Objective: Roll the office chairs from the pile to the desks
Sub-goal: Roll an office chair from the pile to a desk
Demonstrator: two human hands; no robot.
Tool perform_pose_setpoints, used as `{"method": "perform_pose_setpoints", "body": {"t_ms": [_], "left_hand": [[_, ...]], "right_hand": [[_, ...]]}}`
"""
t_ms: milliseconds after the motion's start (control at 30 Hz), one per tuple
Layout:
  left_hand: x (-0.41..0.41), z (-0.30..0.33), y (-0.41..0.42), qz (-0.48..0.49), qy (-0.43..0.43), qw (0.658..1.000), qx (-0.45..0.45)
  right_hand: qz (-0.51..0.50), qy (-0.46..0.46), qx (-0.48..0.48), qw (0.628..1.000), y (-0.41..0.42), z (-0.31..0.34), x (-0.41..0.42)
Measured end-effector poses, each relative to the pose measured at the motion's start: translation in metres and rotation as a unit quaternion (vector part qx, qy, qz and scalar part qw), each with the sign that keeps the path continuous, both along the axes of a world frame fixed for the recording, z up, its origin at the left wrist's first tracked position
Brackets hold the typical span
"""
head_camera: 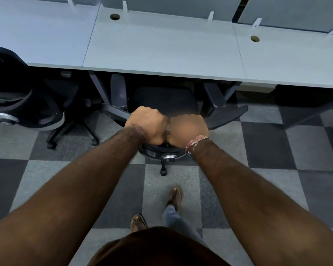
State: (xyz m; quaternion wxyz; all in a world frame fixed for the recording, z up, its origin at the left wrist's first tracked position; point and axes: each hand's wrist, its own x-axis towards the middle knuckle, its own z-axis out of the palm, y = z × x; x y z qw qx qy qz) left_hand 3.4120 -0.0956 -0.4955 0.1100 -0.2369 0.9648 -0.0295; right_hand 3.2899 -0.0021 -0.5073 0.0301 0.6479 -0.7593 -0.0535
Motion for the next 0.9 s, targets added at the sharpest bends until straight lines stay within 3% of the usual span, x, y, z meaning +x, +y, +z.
{"method": "perform_pose_setpoints", "body": {"t_ms": [433, 900], "left_hand": [[-0.07, 0.0, -0.114, 0.052, 0.006, 0.999, 0.008], [-0.067, 0.0, -0.192, 0.012, -0.021, 0.999, 0.031]], "right_hand": [[0.038, -0.014, -0.008, 0.999, -0.125, -0.001, -0.074], [0.02, -0.034, -0.025, 0.999, -0.185, -0.003, -0.064]]}}
